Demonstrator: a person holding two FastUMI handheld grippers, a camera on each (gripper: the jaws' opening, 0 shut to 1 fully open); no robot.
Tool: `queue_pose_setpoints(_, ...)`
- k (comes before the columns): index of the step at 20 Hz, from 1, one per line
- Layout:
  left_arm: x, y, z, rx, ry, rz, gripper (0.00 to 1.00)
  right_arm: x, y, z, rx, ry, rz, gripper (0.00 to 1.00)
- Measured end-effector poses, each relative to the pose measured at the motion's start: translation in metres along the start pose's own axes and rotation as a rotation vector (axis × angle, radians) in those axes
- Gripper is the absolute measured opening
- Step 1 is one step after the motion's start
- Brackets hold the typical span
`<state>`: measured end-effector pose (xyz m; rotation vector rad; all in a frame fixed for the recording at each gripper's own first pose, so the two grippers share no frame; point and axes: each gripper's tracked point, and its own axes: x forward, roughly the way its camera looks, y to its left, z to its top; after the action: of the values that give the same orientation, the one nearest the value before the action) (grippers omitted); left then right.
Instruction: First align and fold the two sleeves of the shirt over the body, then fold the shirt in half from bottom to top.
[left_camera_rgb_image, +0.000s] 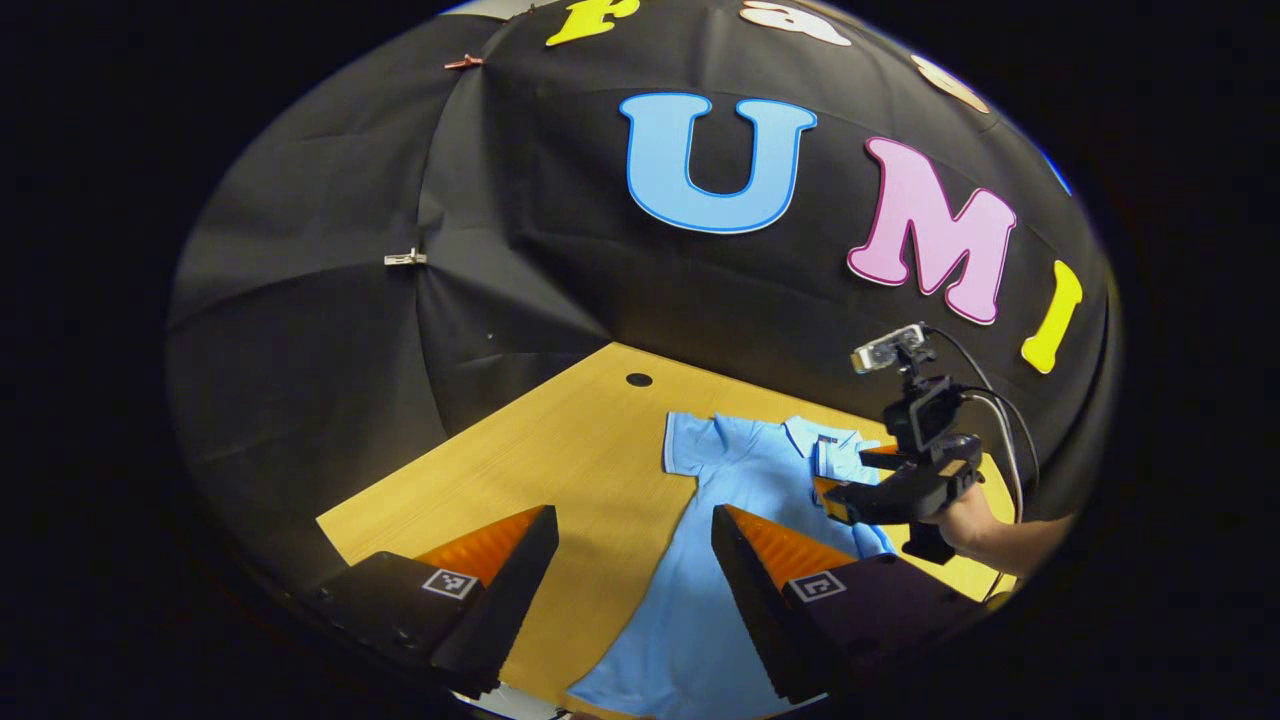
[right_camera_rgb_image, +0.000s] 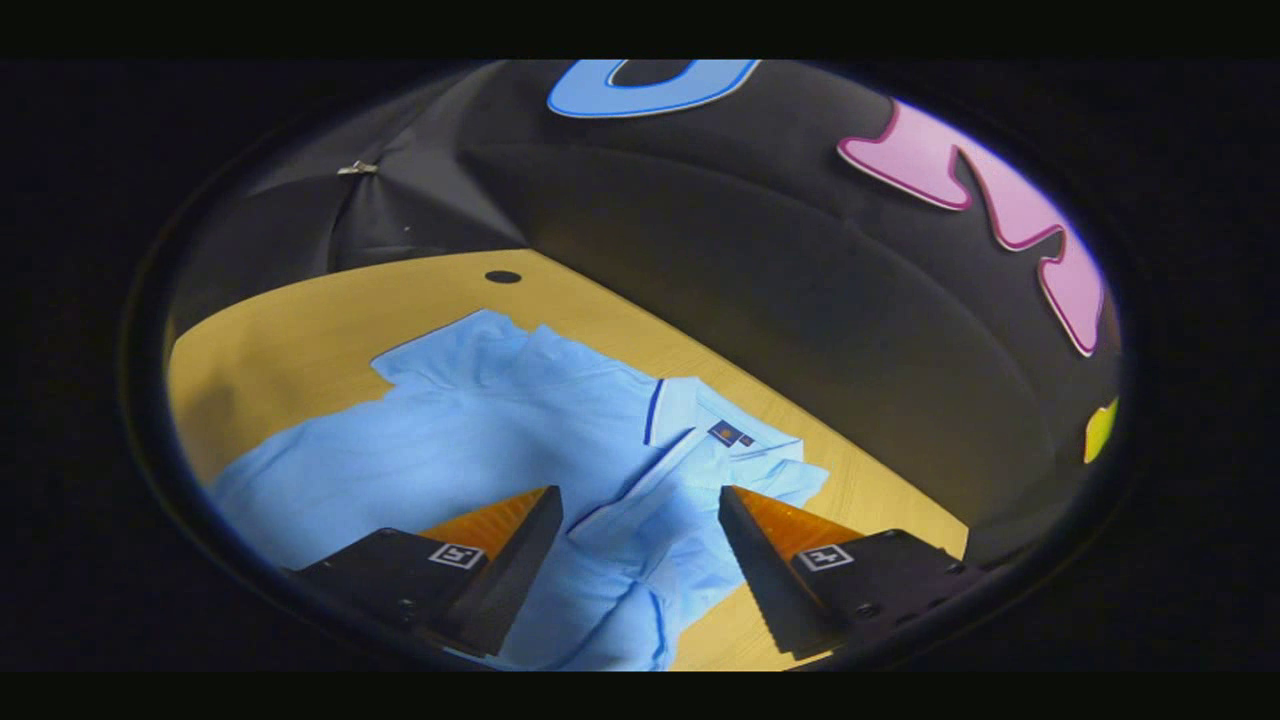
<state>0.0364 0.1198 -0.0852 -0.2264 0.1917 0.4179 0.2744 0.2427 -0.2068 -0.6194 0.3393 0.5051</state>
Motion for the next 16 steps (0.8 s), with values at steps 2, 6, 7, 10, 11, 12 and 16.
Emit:
queue_pose_setpoints(2,0.026,-0.005,0.007,-0.003,-0.010,-0.033,0.97,-0.025,-0.021,-0.010,0.047,-0.001,-0.036,0.98)
queue_pose_setpoints(6,0.090,-0.024,0.029,0.026,-0.024,-0.111,0.96,-0.075,-0.076,-0.046,0.141,0.021,-0.129,0.97)
queue_pose_setpoints(7,0.108,-0.031,0.030,0.038,-0.014,-0.133,0.96,-0.085,-0.091,-0.055,0.167,0.025,-0.158,0.97)
queue_pose_setpoints(10,0.162,-0.049,0.031,0.058,0.026,-0.180,0.96,-0.122,-0.137,-0.080,0.235,0.028,-0.248,0.98)
queue_pose_setpoints(11,0.181,-0.055,0.029,0.068,0.049,-0.195,0.96,-0.132,-0.148,-0.088,0.259,0.025,-0.268,0.98)
queue_pose_setpoints(12,0.196,-0.057,0.025,0.074,0.068,-0.194,0.96,-0.137,-0.155,-0.093,0.280,0.023,-0.284,0.96)
queue_pose_setpoints(16,0.273,-0.062,-0.001,0.056,0.172,-0.151,0.97,-0.168,-0.172,-0.107,0.351,-0.028,-0.327,0.97)
